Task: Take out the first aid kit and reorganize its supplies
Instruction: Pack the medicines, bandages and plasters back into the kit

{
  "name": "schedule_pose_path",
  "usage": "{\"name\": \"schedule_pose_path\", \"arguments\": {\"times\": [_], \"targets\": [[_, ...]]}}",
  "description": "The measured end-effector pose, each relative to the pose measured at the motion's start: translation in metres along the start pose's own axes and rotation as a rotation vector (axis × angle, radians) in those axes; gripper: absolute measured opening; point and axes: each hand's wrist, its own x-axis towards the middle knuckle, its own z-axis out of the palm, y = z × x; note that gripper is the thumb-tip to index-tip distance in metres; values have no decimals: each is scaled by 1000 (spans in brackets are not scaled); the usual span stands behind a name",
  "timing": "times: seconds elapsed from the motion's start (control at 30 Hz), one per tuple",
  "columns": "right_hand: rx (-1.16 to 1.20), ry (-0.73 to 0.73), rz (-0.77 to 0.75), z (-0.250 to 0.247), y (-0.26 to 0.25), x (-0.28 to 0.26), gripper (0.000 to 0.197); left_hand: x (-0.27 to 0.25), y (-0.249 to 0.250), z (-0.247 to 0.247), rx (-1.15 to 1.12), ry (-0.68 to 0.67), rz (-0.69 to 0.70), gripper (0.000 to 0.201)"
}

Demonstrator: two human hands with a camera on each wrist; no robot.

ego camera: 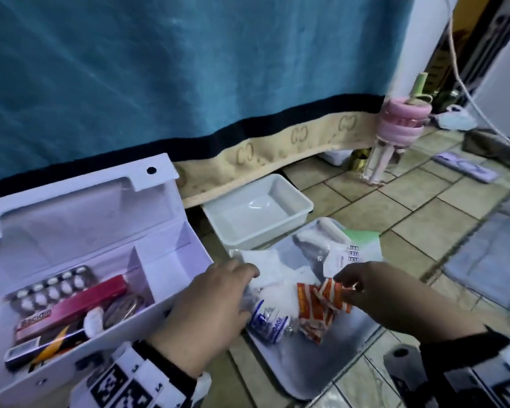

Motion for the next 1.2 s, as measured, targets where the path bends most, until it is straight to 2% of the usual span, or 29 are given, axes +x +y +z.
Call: {"name": "schedule_pose_path", "arguments": {"times": [0.07, 0.13, 0.3, 0.47, 0.53, 0.63, 0.7, 0.73, 0.8, 0.87, 0.97, 1.1, 1.2], "targets": [[52, 30, -7, 10, -1, -2, 24, 3, 5, 5, 16, -64, 65, 64], [77, 71, -31, 16, -1, -1, 24, 4, 11, 10, 76, -114, 102, 65], [158, 132, -67, 20, -10, 2, 21, 4, 21, 17, 188, -77, 84, 42], [208, 151, -109, 18, -20, 8, 22, -4, 24, 3, 61, -21, 45, 31], [234, 168, -117, 17, -24, 11, 24, -11, 20, -12, -47, 59, -20, 33], [261, 201, -137, 16, -30, 15, 22, -21, 6, -34, -152, 298, -148, 35], [276, 217, -153, 15, -33, 17, 20, -24, -11, -43, -149, 438, -254, 34], [286, 224, -163, 15, -34, 18, 19, -25, -19, -46, -126, 457, -312, 33], [309, 239, -180, 15, -36, 20, 18, -23, -36, -45, -51, 409, -399, 33], [323, 254, -186, 15, -37, 21, 18, -18, -45, -38, 37, 306, -447, 31], [329, 247, -181, 17, -38, 23, 17, -12, -51, -25, 65, 199, -473, 29], [340, 252, -169, 19, -36, 24, 17, -11, -62, -21, -31, 142, -485, 22], [332, 261, -155, 19, -33, 24, 17, -11, -67, -19, 13, 89, -460, 16]]}}
